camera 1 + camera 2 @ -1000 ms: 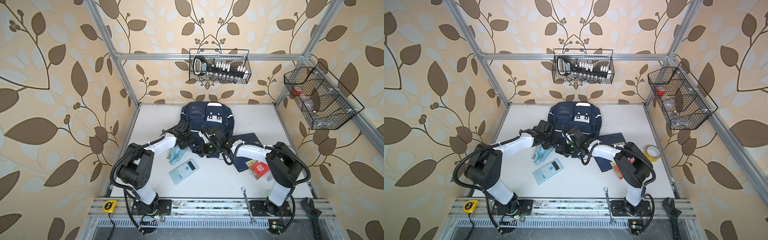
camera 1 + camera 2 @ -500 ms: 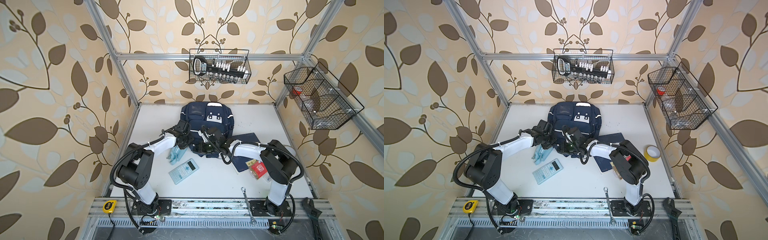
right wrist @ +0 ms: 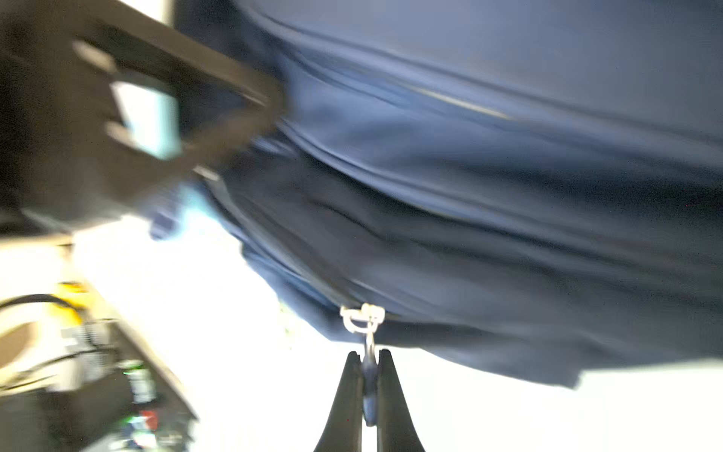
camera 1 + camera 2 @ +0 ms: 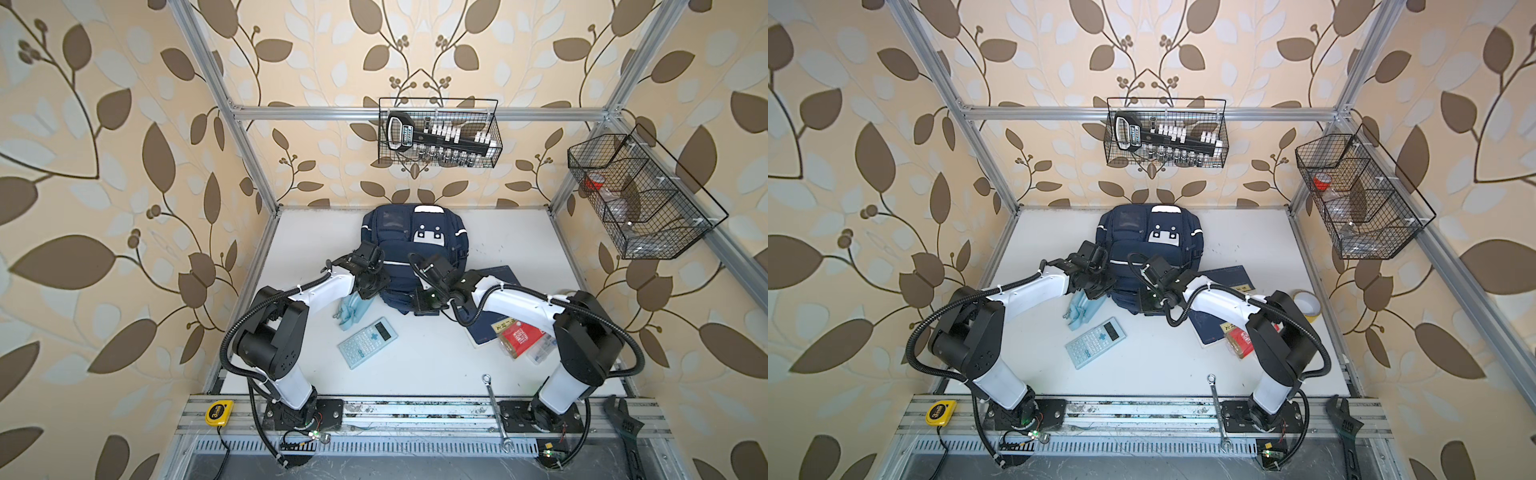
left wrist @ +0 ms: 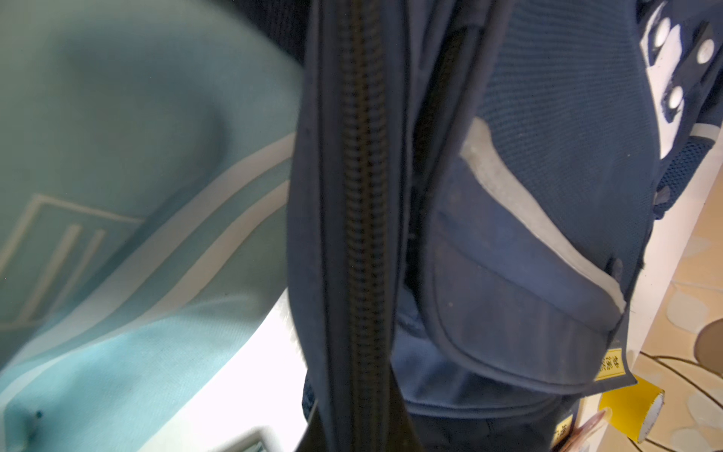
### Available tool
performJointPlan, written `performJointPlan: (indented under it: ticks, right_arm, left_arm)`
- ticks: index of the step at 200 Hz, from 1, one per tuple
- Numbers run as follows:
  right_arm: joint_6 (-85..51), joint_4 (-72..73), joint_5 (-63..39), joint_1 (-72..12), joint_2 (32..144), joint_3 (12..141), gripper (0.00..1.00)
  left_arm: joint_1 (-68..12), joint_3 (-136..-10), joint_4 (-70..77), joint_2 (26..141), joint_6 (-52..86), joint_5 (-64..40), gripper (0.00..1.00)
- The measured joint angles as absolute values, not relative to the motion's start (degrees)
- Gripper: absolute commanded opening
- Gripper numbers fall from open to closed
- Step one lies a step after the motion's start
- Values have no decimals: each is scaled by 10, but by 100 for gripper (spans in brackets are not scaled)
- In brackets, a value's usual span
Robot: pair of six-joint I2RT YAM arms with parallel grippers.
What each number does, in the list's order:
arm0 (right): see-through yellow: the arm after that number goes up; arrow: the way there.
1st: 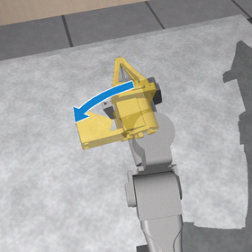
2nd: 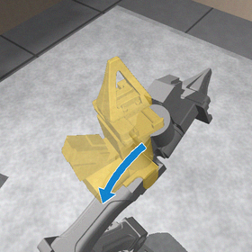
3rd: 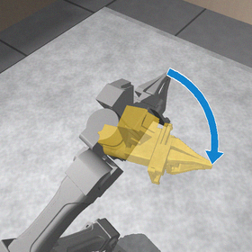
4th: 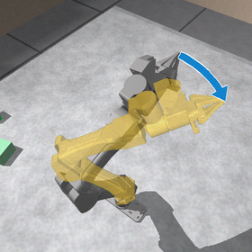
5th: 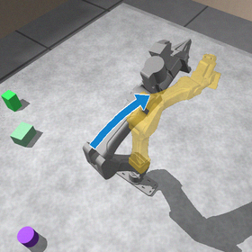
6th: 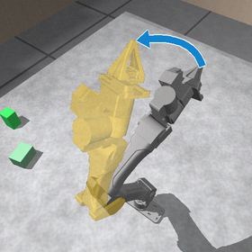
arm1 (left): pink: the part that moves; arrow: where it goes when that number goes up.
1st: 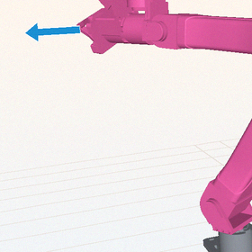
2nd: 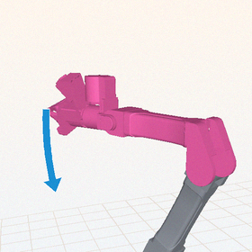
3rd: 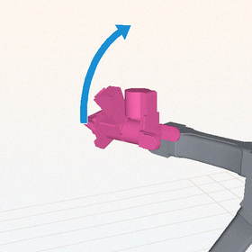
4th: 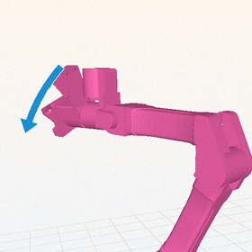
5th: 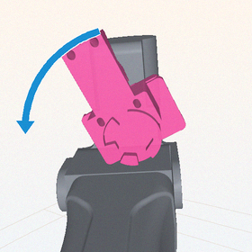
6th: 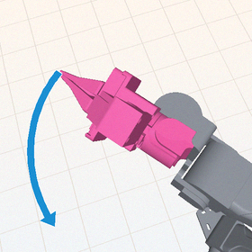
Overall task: Pack books, pencil case, and school supplies into a backpack
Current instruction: Unzip the student bag at the top-center of the table.
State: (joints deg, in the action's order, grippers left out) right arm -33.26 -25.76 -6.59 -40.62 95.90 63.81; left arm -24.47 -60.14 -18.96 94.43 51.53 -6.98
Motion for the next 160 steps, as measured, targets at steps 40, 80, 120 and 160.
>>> performJointPlan:
  ticks: [40,80,120,160]
  right_arm:
    - [-292,-324,55,-303,969,622,0]
    - [-252,-303,79,-206,1047,669,0]
    - [-228,-301,72,-172,1102,762,0]
    - [-199,-271,38,-161,1100,787,0]
  left_arm:
    - [-246,-603,-223,898,502,-48,0]
    - [-256,-611,-241,863,493,-43,0]
    - [-255,-606,-231,863,493,-40,0]
    - [-253,-592,-213,863,495,-38,0]
